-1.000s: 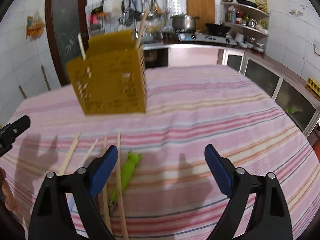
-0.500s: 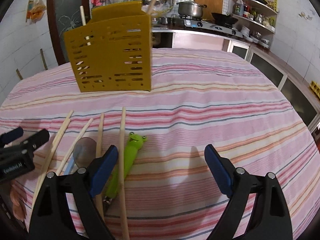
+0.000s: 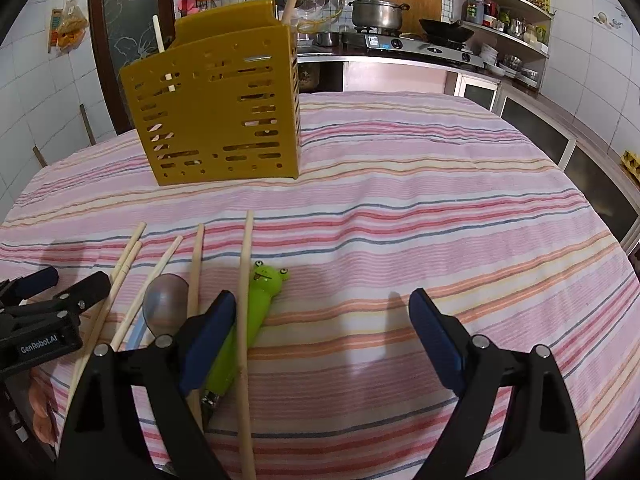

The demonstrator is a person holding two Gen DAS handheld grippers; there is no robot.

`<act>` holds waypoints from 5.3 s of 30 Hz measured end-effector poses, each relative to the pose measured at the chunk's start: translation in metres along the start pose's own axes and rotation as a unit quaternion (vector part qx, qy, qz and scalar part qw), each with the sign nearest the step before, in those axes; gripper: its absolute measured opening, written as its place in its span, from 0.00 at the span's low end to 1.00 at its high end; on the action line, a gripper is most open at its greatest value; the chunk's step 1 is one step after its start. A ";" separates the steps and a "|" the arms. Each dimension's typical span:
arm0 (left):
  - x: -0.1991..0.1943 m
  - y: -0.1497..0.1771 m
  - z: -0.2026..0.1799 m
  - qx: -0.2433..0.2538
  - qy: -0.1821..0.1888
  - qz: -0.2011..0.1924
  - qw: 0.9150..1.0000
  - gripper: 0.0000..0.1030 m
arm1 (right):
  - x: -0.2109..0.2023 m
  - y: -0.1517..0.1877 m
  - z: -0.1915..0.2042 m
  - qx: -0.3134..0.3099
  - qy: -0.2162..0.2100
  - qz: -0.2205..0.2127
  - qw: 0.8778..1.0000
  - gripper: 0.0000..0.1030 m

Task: Organize utensils
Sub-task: 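Close the left tool on another chopstick while the right tool grasps one too, then lift both chopsticks upright and carry them above the yellow holder, then open and reclose the left tool on its chopstick while the right tool holds its own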

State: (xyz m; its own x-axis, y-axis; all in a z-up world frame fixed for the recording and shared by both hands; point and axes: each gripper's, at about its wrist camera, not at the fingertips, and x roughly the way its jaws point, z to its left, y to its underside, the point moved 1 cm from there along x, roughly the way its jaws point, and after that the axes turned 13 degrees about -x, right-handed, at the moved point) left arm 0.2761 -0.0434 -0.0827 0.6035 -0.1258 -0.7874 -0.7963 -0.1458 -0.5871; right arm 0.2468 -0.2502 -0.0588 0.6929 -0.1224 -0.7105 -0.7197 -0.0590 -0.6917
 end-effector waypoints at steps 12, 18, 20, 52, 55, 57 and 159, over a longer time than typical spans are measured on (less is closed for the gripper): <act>0.006 0.000 -0.015 0.040 -0.022 0.008 0.999 0.95 | 0.004 -0.008 0.005 -0.017 0.002 0.007 1.000 0.83; 0.011 -0.009 -0.025 0.048 -0.011 0.008 0.999 0.80 | 0.014 -0.023 0.009 -0.029 0.000 0.011 1.000 0.78; 0.013 -0.012 -0.030 0.053 -0.003 0.007 0.999 0.70 | 0.019 -0.028 0.009 -0.026 -0.004 0.018 1.000 0.71; -0.071 -0.018 -0.015 0.011 0.044 -0.105 0.993 0.05 | -0.033 -0.042 -0.020 0.023 -0.055 -0.076 0.995 0.06; -0.084 -0.019 -0.009 0.012 0.037 -0.118 0.992 0.05 | -0.023 -0.039 -0.019 0.008 -0.048 -0.050 0.998 0.07; -0.084 -0.021 -0.005 0.007 0.033 -0.117 0.993 0.05 | -0.014 -0.035 -0.019 0.003 -0.031 -0.030 0.999 0.15; -0.019 -0.042 0.051 -0.056 -0.054 -0.035 0.996 0.46 | -0.124 -0.087 -0.026 -0.013 0.019 -0.282 0.959 0.05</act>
State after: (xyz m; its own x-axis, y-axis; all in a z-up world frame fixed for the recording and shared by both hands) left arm 0.2955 0.0155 -0.0528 0.6450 -0.0061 -0.7642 -0.7388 -0.2606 -0.6215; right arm 0.2223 -0.2556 0.0927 0.9707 -0.1005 -0.2181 -0.2316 -0.1517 -0.9609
